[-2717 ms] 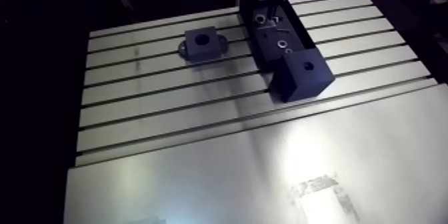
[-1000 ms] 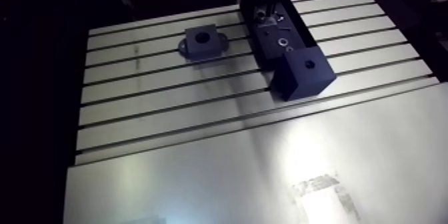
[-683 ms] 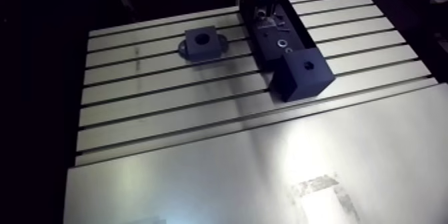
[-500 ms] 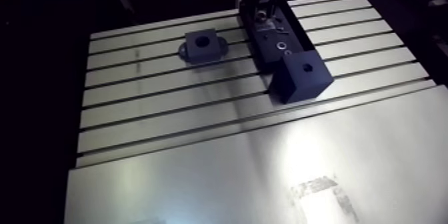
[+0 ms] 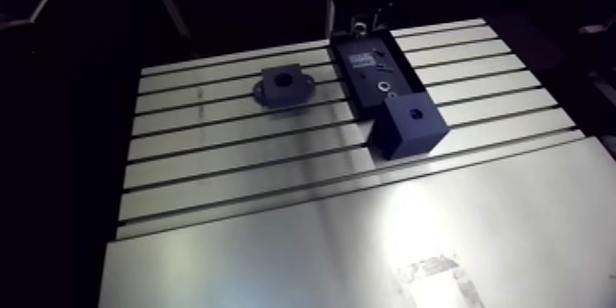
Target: Pick up the bearing and press it into the housing until flush.
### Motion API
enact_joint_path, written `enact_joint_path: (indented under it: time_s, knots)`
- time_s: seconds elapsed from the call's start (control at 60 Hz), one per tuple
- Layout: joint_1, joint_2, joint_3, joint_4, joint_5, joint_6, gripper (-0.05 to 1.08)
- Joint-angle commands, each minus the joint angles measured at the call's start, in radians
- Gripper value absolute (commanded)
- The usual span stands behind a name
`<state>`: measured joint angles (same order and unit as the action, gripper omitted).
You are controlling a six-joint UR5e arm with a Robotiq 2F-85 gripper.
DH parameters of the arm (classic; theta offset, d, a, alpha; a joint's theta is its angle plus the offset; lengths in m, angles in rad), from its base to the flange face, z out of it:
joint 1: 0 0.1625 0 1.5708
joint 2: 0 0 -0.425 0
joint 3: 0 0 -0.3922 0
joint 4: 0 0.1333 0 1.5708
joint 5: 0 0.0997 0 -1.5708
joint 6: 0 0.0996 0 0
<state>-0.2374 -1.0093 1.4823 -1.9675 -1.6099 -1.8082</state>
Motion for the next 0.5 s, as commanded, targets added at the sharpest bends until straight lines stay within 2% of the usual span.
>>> enact_joint_path:
  time_s: [0.017, 0.083, 0.15, 0.5]
  knots:
    - [0.014, -0.066, -0.003, 0.084, 0.003, 0.019, 0.63]
    - [0.032, -0.082, 0.003, 0.095, 0.005, 0.034, 0.65]
    - [0.071, -0.098, 0.016, 0.088, 0.004, 0.041, 0.66]
    - [0.122, -0.108, 0.068, 0.018, 0.007, 0.065, 0.66]
